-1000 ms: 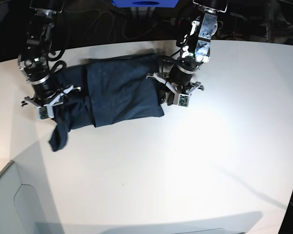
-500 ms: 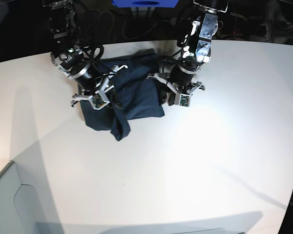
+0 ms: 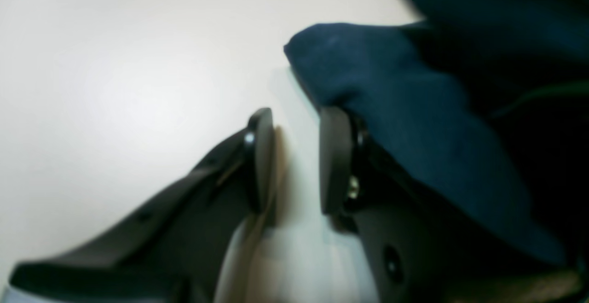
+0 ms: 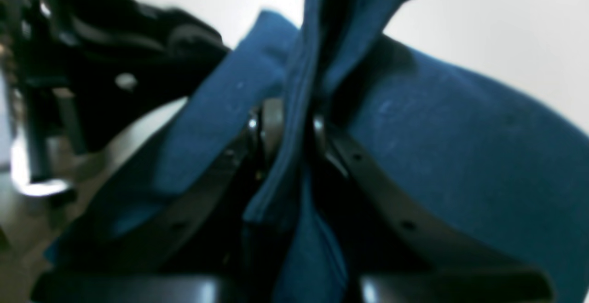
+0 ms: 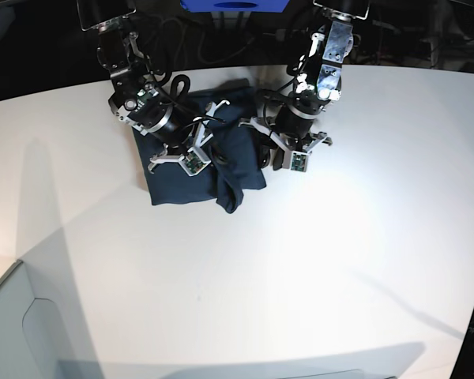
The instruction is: Fold the T-shirt properly
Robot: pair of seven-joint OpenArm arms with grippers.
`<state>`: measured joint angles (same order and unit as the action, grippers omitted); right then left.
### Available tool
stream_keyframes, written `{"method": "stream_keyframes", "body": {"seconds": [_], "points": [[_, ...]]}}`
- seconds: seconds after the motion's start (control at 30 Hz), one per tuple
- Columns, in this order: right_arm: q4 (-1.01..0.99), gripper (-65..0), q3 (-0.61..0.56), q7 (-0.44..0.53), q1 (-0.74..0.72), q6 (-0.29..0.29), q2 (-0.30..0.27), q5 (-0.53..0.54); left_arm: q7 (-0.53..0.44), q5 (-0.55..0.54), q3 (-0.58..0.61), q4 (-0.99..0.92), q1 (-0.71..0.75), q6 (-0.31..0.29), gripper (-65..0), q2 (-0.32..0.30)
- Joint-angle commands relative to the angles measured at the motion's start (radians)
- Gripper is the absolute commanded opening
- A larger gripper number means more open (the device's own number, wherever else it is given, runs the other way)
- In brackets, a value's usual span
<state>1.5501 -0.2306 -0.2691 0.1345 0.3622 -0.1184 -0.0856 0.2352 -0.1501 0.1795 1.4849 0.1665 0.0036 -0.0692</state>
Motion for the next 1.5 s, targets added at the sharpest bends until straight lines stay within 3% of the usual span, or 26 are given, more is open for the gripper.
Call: {"method": "stream_keyframes", "body": {"seconds": [0.0,0.4,0.47,0.6,0.67,0.73,0.87,1.17,1.47], "points": [[0.01,-64.9,0.0,0.031,-0.016,-0.005,-0.002,0.011,-0.012,0.002,-0.001,0.018,-0.005,0.002,-47.8,0.001],[0.059,-63.1,0.0,0.023,0.0,-0.005,-0.027,0.011,-0.012,0.004,-0.002,0.024,-0.008,0.002,-47.8,-0.005],[0.063,-55.0,-0.002,0.024,0.004,-0.005,-0.039,0.011,-0.012,-0.004,-0.002,0.026,-0.008,0.002,-47.8,-0.017],[0.071,-32.8,-0.002,0.031,0.007,-0.001,-0.043,0.011,-0.012,-0.006,-0.002,0.039,-0.003,0.002,-47.8,-0.024],[0.102,-26.6,0.001,0.031,0.026,-0.001,-0.053,0.013,-0.012,-0.006,-0.004,0.072,0.006,0.002,-47.8,-0.024],[0.157,-24.9,0.006,0.037,0.046,-0.001,-0.063,0.013,-0.01,-0.006,-0.028,0.125,0.029,0.003,-47.8,-0.025],[0.254,-24.9,0.018,0.074,0.086,-0.001,-0.076,0.013,-0.01,-0.006,-0.091,0.205,0.06,-0.001,-47.8,-0.024],[0.3,-26.1,0.228,0.172,0.21,-0.001,-0.057,0.016,-0.01,-0.006,-0.355,0.296,0.16,-0.004,-47.8,-0.025],[0.246,-58.6,0.291,0.175,0.253,-0.001,-0.057,0.016,-0.01,-0.006,-0.533,0.296,0.172,-0.004,-47.8,-0.019]]}}
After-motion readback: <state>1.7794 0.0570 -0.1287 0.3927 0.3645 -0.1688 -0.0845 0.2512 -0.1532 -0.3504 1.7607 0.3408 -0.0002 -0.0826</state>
